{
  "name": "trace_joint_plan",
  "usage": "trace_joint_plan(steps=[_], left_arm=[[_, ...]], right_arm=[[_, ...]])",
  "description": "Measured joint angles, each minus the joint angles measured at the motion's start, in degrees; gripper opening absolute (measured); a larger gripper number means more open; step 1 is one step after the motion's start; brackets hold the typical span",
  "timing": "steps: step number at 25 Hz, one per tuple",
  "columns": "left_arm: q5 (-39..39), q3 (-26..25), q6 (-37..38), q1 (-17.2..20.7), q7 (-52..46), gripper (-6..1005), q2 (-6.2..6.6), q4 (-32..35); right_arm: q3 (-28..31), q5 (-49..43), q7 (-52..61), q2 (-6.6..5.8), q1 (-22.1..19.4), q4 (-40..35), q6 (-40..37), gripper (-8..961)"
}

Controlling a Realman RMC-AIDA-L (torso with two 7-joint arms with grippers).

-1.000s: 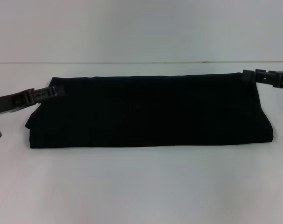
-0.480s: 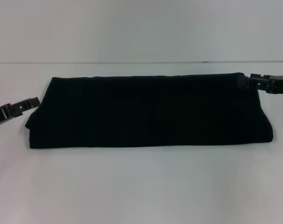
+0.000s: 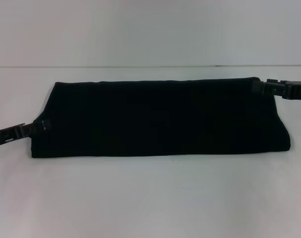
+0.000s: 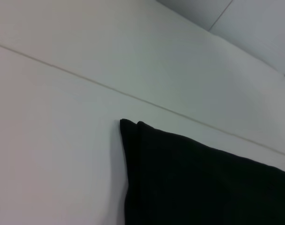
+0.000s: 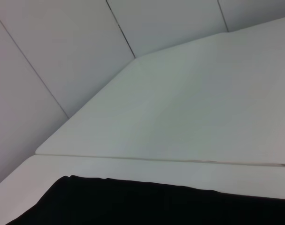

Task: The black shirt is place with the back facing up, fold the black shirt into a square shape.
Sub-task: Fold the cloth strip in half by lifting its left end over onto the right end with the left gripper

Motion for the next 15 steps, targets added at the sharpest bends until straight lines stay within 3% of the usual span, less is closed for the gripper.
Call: trace_joint_plan(steps=[15], left_arm=[[1.34,0.92,-0.42,-0.59,0.42,873,0.03,-1.80]], right_arm=[[0.25,0.15,-0.29,0.10,-0.25,0.00,0.37,700]])
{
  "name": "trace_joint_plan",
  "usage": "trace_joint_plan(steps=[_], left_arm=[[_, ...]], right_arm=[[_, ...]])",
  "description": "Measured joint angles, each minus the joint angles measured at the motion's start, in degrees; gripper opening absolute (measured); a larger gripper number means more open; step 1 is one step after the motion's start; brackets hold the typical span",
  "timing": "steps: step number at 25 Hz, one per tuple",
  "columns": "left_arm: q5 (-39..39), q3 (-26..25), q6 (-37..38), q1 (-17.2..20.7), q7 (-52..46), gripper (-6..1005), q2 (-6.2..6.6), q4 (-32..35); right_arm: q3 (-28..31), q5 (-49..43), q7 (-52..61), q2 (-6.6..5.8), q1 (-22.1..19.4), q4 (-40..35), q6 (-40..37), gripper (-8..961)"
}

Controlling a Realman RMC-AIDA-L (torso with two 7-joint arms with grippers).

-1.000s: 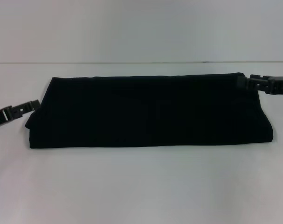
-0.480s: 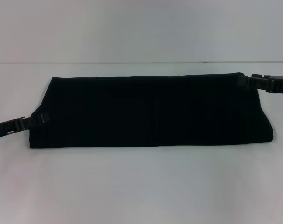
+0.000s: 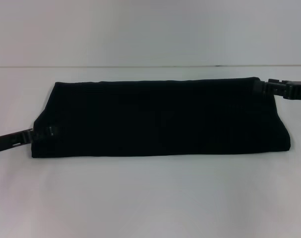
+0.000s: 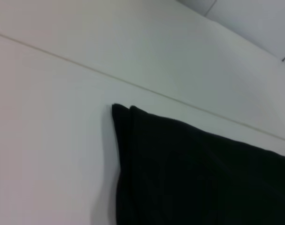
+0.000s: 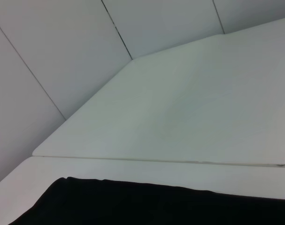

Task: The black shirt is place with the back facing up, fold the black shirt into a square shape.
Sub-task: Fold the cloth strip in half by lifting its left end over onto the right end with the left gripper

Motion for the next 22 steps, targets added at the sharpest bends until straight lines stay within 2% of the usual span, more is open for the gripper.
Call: trace_joint_plan(steps=[10,22], left_arm=[[0.26,1.60,4.30,-1.59,0.04,873,0.45,-0.95],[0.35,1.38,-0.06,-0.93,0.04,873,0.56,0.38]], right_arm=[[0.05,-0.01,-0.05,-0.08,0.00,0.00,-0.04,700],[0.03,-0.01,-0.13,-0.10,-0.35,0.00,-0.03,701]])
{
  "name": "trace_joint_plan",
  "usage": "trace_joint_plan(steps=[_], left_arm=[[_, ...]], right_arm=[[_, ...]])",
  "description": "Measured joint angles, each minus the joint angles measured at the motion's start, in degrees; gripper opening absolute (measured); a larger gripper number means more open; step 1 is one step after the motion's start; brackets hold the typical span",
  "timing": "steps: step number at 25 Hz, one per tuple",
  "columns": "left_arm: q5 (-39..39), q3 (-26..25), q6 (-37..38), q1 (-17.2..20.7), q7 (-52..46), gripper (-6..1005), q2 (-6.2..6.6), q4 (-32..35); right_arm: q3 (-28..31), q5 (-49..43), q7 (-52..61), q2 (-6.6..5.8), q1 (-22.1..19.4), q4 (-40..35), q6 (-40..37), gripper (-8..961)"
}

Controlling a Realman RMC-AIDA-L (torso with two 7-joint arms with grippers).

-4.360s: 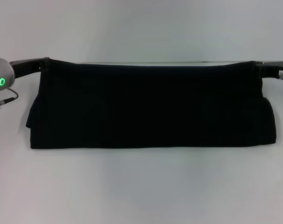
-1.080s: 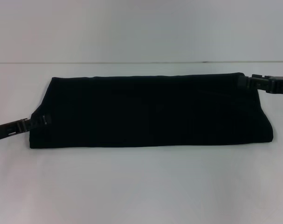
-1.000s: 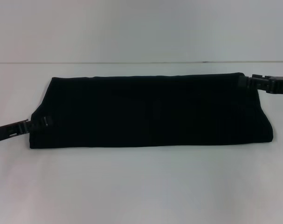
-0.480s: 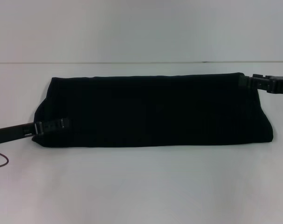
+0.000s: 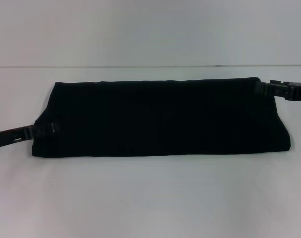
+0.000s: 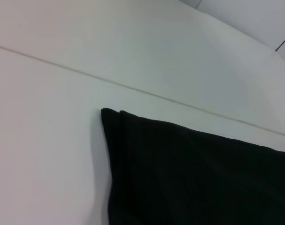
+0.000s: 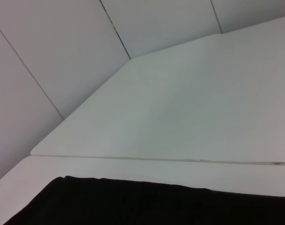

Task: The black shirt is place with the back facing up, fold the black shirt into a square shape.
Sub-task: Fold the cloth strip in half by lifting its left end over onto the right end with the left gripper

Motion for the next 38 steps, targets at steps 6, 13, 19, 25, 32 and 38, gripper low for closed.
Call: trace_joint_plan(steps=[6,13,19,25,32,38], left_arm=[[-0.14,-0.70,-0.10,0.65,-0.30,874,-0.08,2.78],[-0.70,-1.91,4.98,0.56,-2.30,874,0.00,3.69],[-0.79,-1.51,5.54,0.18,-2.08,874,-0.10,3.15],[-1.00,-1.47,7.49,0.20,-2.27,874,-0.08,3.00],[-0.98,-1.30,7.94,-0.43,-1.64,874,0.08,0.89],[0.18,1.21,0.39,-0.30,-1.33,873,-0.15,-1.14]], right_arm=[[0.00,0.00,-0.01,0.00,0.03,-0.10,0.00,701],[-0.01,0.00,0.02,-0.03,0.42,-0.15,0.22,700],[-0.16,0.00,0.03,-0.07,0.59,-0.11,0.67,700],[-0.08,0.00,0.03,-0.09,0.44,-0.08,0.71,700],[-0.24,-0.03,0.05,-0.02,0.21,-0.08,0.71,700],[-0.39,-0.07,0.07,0.08,0.16,-0.08,0.70,700]])
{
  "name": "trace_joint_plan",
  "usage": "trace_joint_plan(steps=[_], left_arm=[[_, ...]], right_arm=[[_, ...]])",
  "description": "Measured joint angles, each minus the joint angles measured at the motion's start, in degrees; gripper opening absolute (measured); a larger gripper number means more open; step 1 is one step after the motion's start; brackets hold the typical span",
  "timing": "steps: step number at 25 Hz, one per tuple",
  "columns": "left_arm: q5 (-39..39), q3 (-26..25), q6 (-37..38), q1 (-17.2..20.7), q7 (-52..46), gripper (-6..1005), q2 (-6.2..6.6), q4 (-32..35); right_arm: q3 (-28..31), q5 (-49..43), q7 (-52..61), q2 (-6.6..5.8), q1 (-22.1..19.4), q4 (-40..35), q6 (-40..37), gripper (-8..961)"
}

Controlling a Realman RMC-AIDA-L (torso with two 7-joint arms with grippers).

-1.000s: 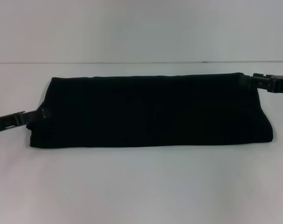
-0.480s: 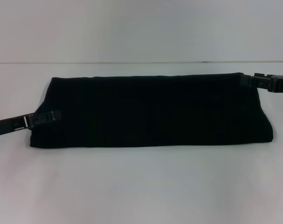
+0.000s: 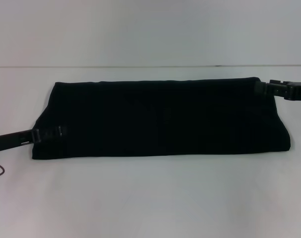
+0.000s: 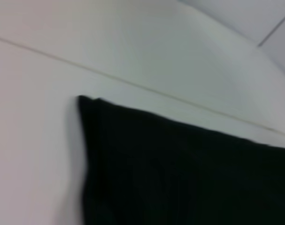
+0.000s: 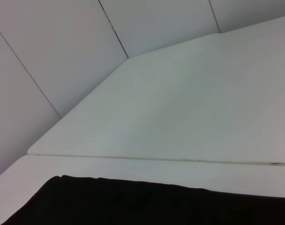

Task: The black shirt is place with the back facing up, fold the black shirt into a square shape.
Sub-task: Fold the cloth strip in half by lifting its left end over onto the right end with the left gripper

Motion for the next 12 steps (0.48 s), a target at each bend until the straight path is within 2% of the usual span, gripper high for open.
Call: trace_joint_plan(steps=[7,12], left_arm=[[0.40,-0.90,2.14,0.82,-1.21,874,-0.05,2.98],[-0.12,-2.80,12.83,1.64,-3.57,874,0.05,7.67]], right_arm=[[-0.05,0.02,0.00,0.01,-0.10,0.00,-0.03,699],[0.12,0.05,0.01,-0.10,-0.25,-0.18,-0.08,699]])
